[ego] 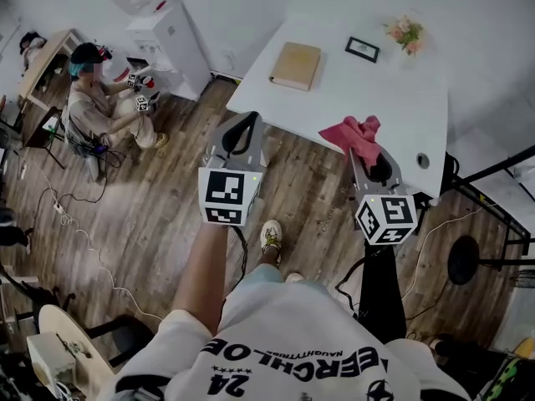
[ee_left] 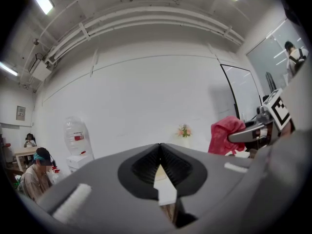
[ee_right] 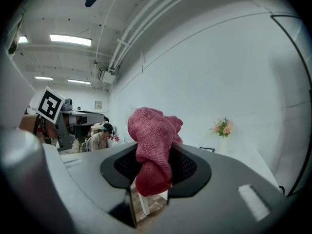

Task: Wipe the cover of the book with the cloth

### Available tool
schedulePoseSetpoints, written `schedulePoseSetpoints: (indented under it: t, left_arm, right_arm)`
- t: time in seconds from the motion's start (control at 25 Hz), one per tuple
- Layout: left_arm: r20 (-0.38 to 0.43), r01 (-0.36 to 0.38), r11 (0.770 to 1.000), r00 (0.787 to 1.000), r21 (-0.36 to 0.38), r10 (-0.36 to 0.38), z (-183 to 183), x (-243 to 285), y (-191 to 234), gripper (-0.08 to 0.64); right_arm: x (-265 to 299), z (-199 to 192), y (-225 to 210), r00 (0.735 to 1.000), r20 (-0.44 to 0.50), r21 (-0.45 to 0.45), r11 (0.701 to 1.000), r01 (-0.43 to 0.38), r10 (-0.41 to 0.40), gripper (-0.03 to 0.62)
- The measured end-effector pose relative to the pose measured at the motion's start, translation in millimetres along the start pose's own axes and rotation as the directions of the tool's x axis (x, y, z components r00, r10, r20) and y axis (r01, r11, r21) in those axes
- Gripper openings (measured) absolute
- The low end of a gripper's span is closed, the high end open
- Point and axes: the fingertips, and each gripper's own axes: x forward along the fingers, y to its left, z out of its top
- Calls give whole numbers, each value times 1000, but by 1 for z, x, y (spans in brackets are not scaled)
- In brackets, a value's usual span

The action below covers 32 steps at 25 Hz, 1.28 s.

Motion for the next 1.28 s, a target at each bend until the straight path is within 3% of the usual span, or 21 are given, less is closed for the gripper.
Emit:
schedulePoseSetpoints:
  t: [0.28, 0.6, 0.96, 1.28]
  left_arm:
    - [33, 62, 998, 997, 15, -62, 0, 70, 58, 54]
    - [59, 124, 992, 990, 20, -125, -1, 126, 106, 54]
    - [83, 164, 986, 983, 6, -164, -9, 157, 124, 54]
    - [151, 205, 979, 968, -15, -201, -6, 178, 133, 54]
  right_arm:
    - [89, 27, -3, 999, 22, -1, 999, 38, -38, 138]
    - [156, 28, 1, 996, 14, 14, 996, 83, -83, 138]
    - [192, 26, -12, 990, 13, 48, 989, 140, -141, 138]
    - [234, 25, -19, 991, 21, 67, 989, 129, -131, 138]
